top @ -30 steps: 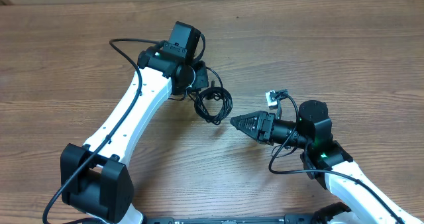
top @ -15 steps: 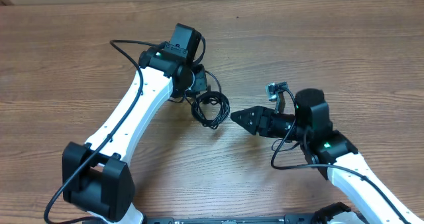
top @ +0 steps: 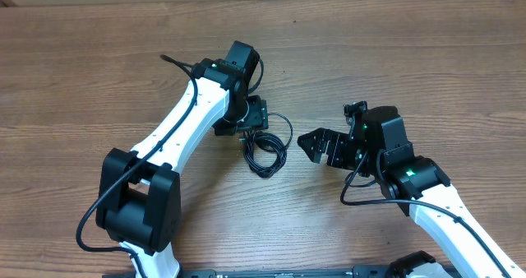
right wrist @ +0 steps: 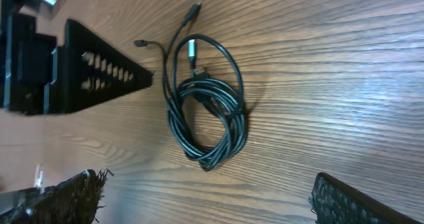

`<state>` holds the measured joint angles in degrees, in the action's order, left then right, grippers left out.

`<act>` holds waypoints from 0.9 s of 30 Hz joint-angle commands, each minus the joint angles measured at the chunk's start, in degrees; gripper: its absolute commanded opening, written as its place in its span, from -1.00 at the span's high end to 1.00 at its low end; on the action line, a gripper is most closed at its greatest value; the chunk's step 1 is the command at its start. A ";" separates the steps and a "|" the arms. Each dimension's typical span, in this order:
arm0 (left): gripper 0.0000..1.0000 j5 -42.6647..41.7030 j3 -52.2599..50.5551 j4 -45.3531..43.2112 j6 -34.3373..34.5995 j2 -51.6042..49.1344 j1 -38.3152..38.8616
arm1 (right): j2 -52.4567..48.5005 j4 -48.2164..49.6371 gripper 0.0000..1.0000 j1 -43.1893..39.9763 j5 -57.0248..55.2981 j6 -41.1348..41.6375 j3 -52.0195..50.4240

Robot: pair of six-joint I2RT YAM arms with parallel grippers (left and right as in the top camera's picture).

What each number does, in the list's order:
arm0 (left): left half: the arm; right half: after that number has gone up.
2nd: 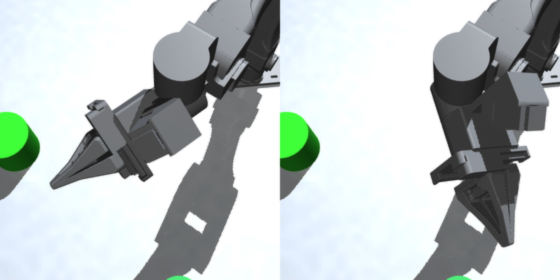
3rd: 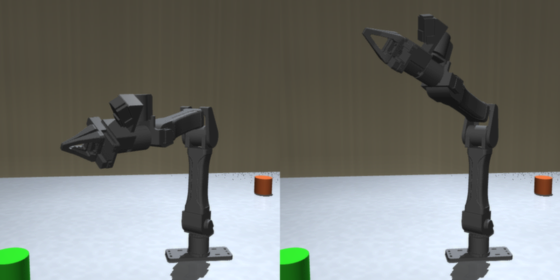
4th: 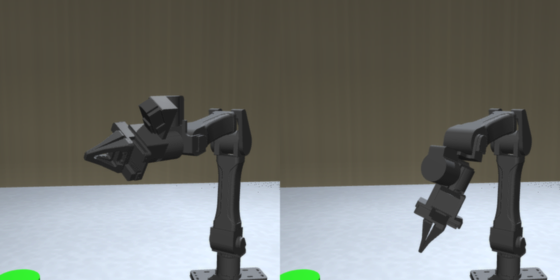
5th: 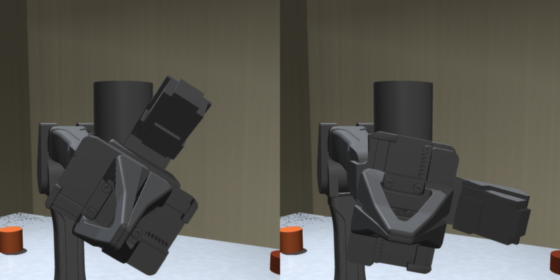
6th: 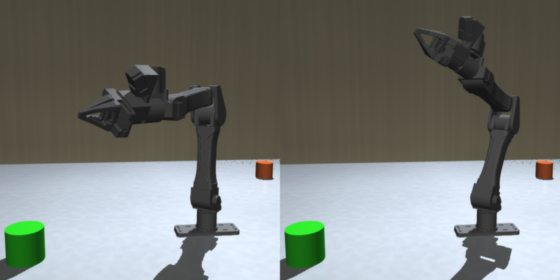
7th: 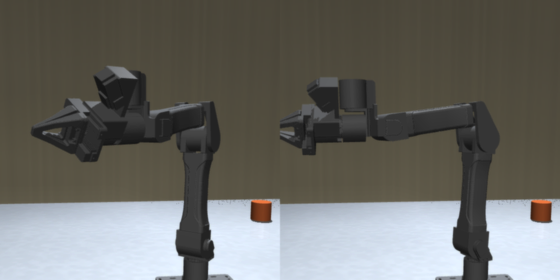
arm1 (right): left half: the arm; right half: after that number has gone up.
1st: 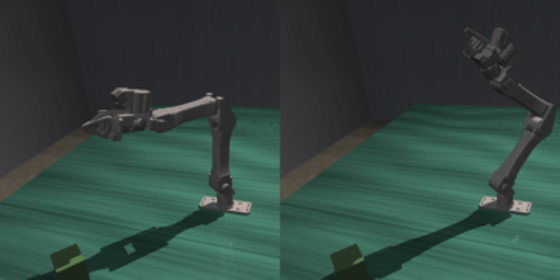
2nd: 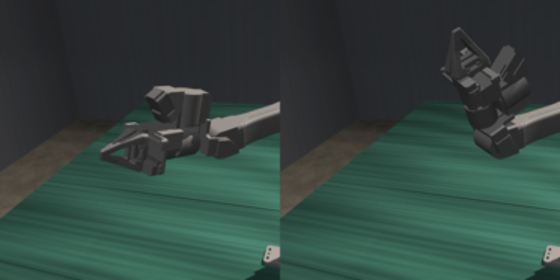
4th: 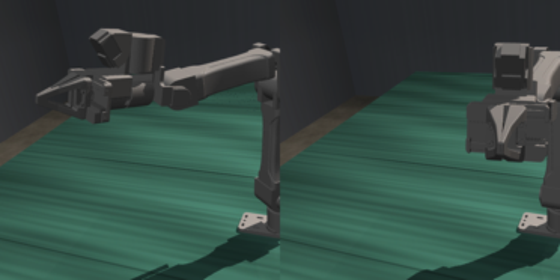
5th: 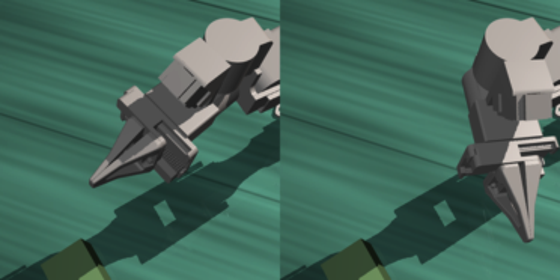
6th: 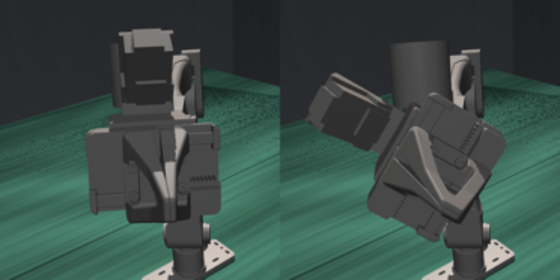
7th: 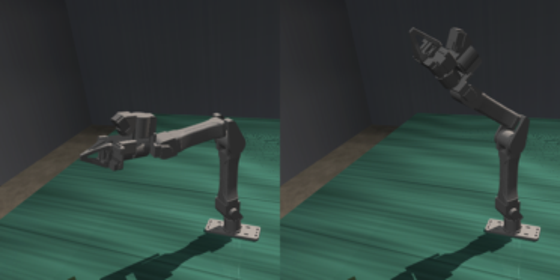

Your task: Untangle cables

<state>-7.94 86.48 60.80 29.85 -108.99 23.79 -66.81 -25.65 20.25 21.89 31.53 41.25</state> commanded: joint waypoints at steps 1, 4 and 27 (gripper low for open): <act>-0.36 -0.28 -0.20 2.27 6.62 0.24 0.92 | 0.48 -0.26 -1.00 0.04 -3.76 -1.31 1.57; -0.37 3.56 -0.20 4.13 14.67 0.24 1.01 | 0.46 -0.48 -1.00 0.35 -3.43 -8.83 1.57; -0.60 3.91 -0.20 0.68 18.34 0.24 -9.11 | -27.54 -0.96 -0.21 18.69 -20.17 -14.93 15.32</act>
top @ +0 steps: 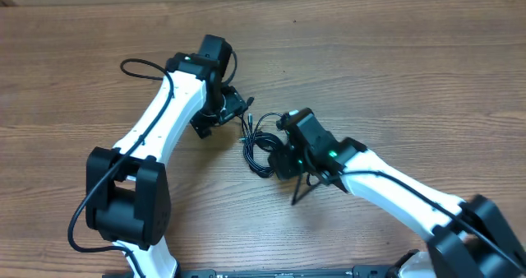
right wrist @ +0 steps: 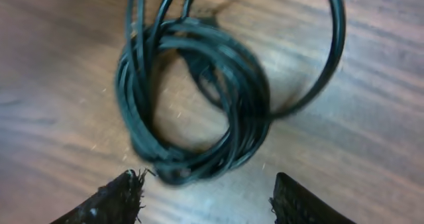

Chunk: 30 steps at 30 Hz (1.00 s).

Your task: Untangle cables

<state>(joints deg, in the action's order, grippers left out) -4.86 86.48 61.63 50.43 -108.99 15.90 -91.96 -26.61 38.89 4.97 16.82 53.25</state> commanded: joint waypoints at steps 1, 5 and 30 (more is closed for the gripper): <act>-0.61 0.83 -0.20 -0.15 -2.25 0.24 -1.46 | -3.39 0.46 -0.18 0.04 -3.21 -0.22 4.02; -0.68 0.83 -0.20 -0.28 -2.25 0.24 -1.86 | -6.38 2.64 -0.12 0.07 -1.57 0.44 4.76; -0.75 -0.70 -0.20 -0.35 -5.31 0.24 -1.84 | -13.20 -13.14 -0.13 0.92 -5.57 6.10 17.90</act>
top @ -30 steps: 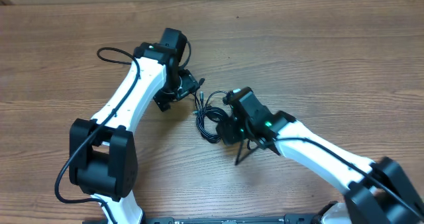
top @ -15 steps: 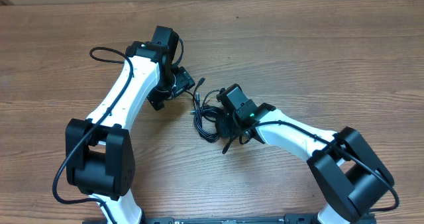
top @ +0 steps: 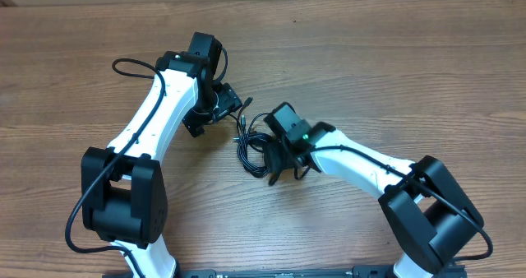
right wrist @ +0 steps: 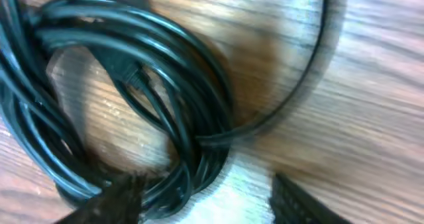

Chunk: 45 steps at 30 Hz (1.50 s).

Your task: Untangle cables

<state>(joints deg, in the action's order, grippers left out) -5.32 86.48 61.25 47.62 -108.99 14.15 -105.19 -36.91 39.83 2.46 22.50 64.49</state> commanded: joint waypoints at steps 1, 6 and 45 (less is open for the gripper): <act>-0.75 -0.20 -0.20 0.02 -2.51 0.24 -0.09 | 0.02 -5.07 -0.10 0.00 -2.43 0.42 9.07; -0.74 -0.22 -0.20 -0.09 -2.47 0.24 -0.09 | -1.03 -0.94 -0.02 1.90 -1.18 0.42 8.44; -0.75 -8.31 -0.20 2.43 -10.80 0.24 0.17 | -1.79 -2.51 0.92 -4.42 35.58 -3.74 8.02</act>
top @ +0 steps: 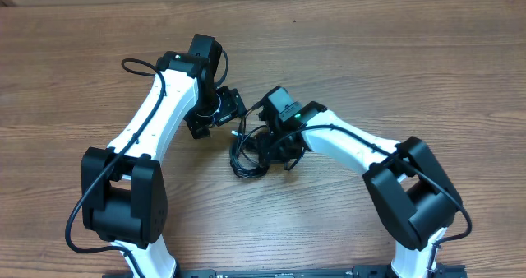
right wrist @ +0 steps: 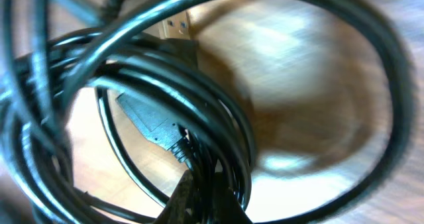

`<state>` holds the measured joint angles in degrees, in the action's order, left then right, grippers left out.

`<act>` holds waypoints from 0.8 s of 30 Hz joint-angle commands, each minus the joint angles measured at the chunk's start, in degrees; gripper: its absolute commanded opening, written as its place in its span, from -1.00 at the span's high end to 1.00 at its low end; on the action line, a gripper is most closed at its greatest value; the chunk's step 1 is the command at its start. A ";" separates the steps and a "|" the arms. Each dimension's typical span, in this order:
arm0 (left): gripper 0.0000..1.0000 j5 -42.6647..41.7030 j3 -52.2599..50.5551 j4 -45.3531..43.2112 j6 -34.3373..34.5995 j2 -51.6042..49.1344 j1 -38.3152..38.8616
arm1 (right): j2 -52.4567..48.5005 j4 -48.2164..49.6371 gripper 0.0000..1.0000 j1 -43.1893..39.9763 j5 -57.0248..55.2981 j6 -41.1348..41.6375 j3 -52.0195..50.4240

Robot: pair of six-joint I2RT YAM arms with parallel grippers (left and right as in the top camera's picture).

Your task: Untangle cables

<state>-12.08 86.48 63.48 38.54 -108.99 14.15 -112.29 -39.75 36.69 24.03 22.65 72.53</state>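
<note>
A tangled bundle of black cable [top: 245, 158] lies on the wooden table between the two arms. My right gripper [top: 274, 146] is down on the bundle's right side. In the right wrist view its fingertips [right wrist: 192, 201] are closed together around several strands of the cable [right wrist: 225, 128], with a metal plug [right wrist: 176, 26] and a dark connector [right wrist: 149, 121] close by. My left gripper [top: 233, 111] sits just up and left of the bundle. A strand runs up toward its tips, and its jaws are too small and dark to read.
The wooden table [top: 411, 56] stretches all round the arms. The left arm's own black supply cable [top: 140, 64] loops above its forearm. Nothing else stands on the table in view.
My right gripper has shut on strands of the bundle and shifted slightly up and left. The bundle has moved a little to the left. The left arm has barely moved.
At first my right gripper stood open well right of the coil, with the left gripper right at the coil's top. Then the right gripper was open over the coil and the left had drawn back left. Later it straddled the strands, and now it grips them.
</note>
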 commanded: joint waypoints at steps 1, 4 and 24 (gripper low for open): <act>-0.75 -1.60 -0.20 0.22 -1.73 0.24 0.20 | 5.90 0.37 0.92 -1.95 15.91 -3.89 -0.02; -0.76 -2.19 -0.20 0.68 -1.75 0.24 0.52 | 6.95 0.39 0.92 -4.20 17.64 -3.80 -0.02; -0.77 -1.01 -0.20 0.09 -3.63 0.22 2.86 | 7.02 6.62 0.92 -12.07 43.28 -5.18 -0.04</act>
<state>-13.69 86.48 64.29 35.77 -108.99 16.43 -106.78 -33.36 24.75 57.21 19.35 72.51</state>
